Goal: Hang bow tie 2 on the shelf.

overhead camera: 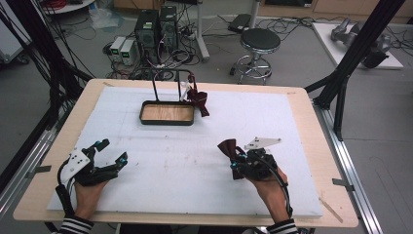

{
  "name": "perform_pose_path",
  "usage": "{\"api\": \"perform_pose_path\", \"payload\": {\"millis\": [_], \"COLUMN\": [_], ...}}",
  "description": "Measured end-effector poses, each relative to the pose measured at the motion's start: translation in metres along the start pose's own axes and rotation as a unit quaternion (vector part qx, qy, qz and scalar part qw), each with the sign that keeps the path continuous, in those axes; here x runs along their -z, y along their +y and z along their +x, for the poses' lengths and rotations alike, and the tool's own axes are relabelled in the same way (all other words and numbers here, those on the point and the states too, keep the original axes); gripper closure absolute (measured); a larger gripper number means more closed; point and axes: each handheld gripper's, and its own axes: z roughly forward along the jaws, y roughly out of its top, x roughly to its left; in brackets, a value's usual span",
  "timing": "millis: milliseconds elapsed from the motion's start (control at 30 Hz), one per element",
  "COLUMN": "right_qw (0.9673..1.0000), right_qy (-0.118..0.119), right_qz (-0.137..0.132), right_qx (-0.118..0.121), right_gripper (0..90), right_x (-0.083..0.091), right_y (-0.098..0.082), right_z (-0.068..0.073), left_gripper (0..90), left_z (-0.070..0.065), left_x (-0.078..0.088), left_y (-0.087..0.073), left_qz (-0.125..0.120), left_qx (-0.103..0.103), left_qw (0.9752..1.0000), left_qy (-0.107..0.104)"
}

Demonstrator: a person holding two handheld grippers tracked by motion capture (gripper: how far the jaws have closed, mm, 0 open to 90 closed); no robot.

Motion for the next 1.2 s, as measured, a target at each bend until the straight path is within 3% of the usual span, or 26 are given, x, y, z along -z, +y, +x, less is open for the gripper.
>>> {"api": "perform_pose_path", "payload": {"millis": [333,600,867,1100,1200], "right_qw": [0.9946,0.9893,0.9814,0.9708,0.9684], "right_qy": [0.005,0.003,0.002,-0.014,-0.011], "right_qz": [-0.103,-0.145,-0.191,-0.239,-0.249], "right_qx": [-0.010,-0.013,-0.024,0.005,0.016], "right_gripper": [74.2,74.2,74.2,74.2,74.2], "right_x": [0.006,0.007,0.006,0.006,0.005], "right_y": [0.010,0.017,0.029,0.044,0.050], "right_z": [-0.001,-0.001,-0.001,0.006,0.009], "left_gripper": [15.8,15.8,15.8,15.8,15.8], "left_z": [0.000,0.000,0.000,0.000,0.000], "left_x": [0.000,0.000,0.000,0.000,0.000], "left_y": [0.000,0.000,0.000,0.000,0.000], "left_qz": [0.000,0.000,0.000,0.000,0.001], "left_qx": [0.000,0.000,0.000,0.000,0.000], "left_qw": [1.0000,1.0000,1.0000,1.0000,1.0000], "left_qy": [0.000,0.000,0.000,-0.001,-0.001]}}
